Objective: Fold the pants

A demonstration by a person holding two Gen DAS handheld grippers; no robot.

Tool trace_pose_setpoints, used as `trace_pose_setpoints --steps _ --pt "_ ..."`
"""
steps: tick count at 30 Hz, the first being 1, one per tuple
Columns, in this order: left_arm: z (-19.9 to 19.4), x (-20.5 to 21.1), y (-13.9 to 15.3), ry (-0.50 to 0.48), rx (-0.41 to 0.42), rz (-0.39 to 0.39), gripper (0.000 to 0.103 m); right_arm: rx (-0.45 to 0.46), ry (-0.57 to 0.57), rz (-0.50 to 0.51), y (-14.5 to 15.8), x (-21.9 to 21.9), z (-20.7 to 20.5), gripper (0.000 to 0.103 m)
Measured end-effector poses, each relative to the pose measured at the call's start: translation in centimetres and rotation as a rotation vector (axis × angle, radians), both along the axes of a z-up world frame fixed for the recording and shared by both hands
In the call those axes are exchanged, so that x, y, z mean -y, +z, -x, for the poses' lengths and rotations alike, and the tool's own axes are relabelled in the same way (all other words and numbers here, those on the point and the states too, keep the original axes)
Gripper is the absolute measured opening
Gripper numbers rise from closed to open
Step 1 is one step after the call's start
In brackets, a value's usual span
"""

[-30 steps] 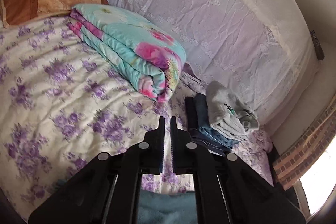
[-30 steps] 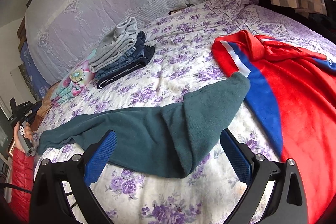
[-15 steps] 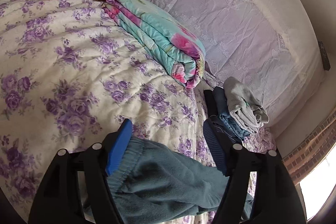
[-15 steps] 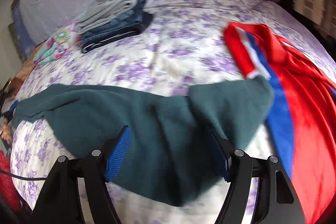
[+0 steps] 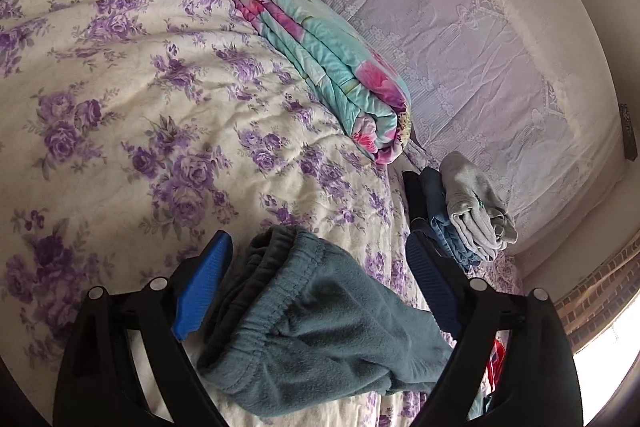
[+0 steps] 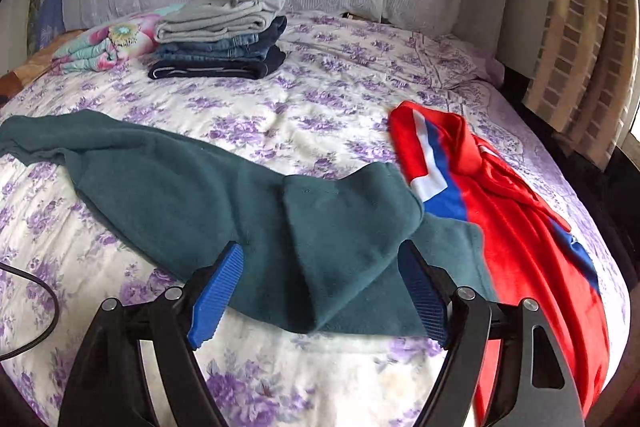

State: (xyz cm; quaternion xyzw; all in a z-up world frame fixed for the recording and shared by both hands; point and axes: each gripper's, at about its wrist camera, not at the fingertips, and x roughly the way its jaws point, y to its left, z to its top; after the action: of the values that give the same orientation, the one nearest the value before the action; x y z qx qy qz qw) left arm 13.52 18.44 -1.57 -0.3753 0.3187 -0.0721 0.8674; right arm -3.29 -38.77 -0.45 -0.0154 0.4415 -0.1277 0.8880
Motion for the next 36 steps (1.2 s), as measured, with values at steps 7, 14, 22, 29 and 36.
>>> trace_pose_setpoints --steps 7,14,22,29,36 --pt "1.0 -0.4 0.0 -0.012 0.019 0.021 0.086 0.011 -0.098 -0.242 -1.3 4.5 1.3 0.009" --pt "4.8 -0.9 0.8 -0.079 0.02 0.076 0.088 0.195 -0.176 -0.43 -0.1 8.2 3.1 0.009" --pt "6.6 0.3 0.4 -0.164 -0.14 0.118 0.088 0.19 -0.202 -0.629 -3.1 10.0 3.8 0.009" --pt "4.6 1.1 -0.7 -0.083 -0.205 -0.009 0.078 0.19 -0.19 -0.647 -3.3 10.0 3.7 0.009" --pt "3.9 1.7 -0.7 -0.124 -0.188 -0.004 0.015 0.192 -0.188 -0.65 -3.4 10.1 3.8 0.009"
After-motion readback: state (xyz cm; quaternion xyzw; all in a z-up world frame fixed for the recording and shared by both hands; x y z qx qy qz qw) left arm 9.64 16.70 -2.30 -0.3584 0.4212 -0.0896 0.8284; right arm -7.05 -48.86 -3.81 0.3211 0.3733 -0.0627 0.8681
